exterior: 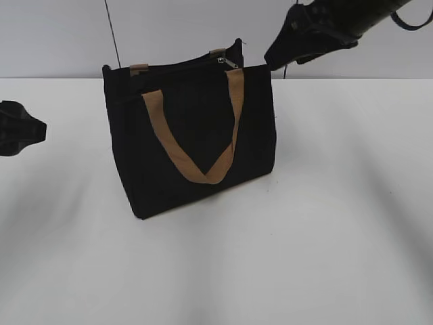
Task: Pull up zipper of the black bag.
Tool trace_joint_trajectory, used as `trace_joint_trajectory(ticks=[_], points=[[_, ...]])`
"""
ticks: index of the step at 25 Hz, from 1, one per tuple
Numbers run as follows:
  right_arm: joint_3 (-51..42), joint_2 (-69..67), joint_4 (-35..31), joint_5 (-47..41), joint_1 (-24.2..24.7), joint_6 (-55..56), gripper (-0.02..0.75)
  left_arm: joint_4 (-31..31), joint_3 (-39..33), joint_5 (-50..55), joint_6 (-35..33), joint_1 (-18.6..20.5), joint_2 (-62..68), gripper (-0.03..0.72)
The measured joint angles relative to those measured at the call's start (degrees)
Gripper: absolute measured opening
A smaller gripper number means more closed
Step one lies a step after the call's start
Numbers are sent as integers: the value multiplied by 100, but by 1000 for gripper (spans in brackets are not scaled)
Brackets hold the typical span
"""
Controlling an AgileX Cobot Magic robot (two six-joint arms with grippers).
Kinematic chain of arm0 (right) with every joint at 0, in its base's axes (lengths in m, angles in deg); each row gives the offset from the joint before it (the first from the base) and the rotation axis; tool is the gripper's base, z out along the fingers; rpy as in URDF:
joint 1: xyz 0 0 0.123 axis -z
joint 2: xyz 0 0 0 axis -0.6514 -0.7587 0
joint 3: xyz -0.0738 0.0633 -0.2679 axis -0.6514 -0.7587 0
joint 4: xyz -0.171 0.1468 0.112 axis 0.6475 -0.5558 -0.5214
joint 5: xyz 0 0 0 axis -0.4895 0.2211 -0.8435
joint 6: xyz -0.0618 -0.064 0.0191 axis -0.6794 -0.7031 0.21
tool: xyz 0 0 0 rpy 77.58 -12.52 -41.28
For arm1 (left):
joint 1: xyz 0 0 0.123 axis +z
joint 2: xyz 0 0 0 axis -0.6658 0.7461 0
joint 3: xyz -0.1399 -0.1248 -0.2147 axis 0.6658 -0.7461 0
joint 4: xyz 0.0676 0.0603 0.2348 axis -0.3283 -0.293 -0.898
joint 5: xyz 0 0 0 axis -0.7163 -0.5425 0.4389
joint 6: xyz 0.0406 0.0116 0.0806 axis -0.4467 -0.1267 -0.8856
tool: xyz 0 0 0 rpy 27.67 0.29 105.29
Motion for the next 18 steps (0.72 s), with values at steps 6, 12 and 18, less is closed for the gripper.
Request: trace_joint_trajectory(ticks=[6,12,18], points=[[-94,290,1192,-748,0,1085,503,122,0,1037,0,-378,-852,476],[-1226,939,1346,-768,-35,1268,503,209,0,2081,-84,-717,-1557,473],[-2457,2401,1397,-398,-45,1386,503,236,0,2973,-171,-733,-2517,473]])
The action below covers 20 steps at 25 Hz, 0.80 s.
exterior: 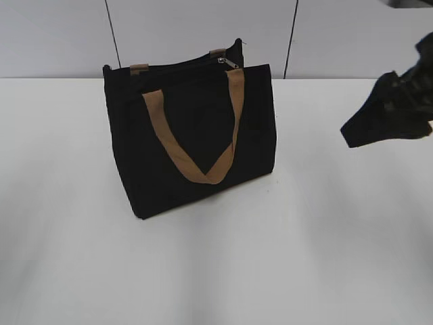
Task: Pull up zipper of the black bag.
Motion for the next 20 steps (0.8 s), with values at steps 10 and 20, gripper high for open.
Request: trace_joint_trajectory(ticks=[10,20], points=[[-1909,3062,153,203,0,311,503,188,0,1308,-253,0,-1474,469],[-2921,6234,1414,-317,0,1831,503,501,0,2258,-523,-2,-2939,469]])
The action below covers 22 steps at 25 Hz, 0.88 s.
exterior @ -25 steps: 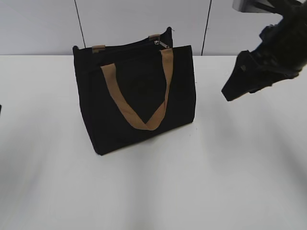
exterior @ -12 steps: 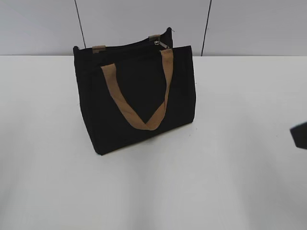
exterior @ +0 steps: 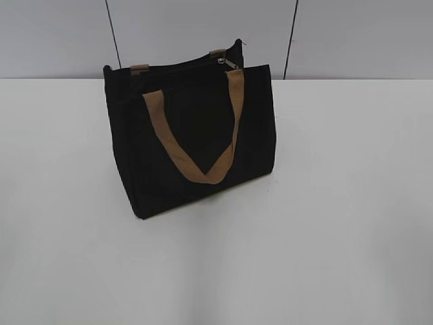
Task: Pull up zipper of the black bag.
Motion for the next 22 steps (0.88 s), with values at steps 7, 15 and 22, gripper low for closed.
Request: trace_joint_trajectory(ticks=[7,15,22], points=[[-17,1000,899,-527,0,427,503,166,-172,66,-198,0,-667,469],[-50,1219,1142,-559,0,442,503,207,-577,-198,-311,0,-1222,470],[-420,1223,1072,-502,0,513,503,212,-583,-217,-406,0,-1227,470]])
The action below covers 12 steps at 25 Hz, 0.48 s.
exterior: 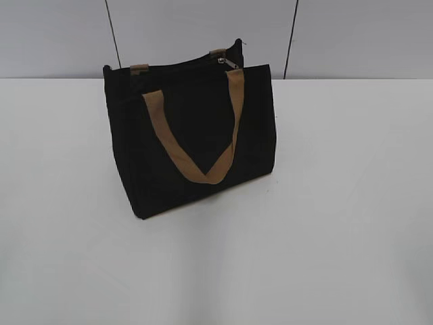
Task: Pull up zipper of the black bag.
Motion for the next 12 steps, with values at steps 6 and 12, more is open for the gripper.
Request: trace_joint_trajectory(ticks=[6,12], points=[[-5,0,-65,0,0,-115,503,0,0,0,-6,0,0,468],[-5,0,-363,0,0,-492,503,0,0,0,-19,0,0,468]])
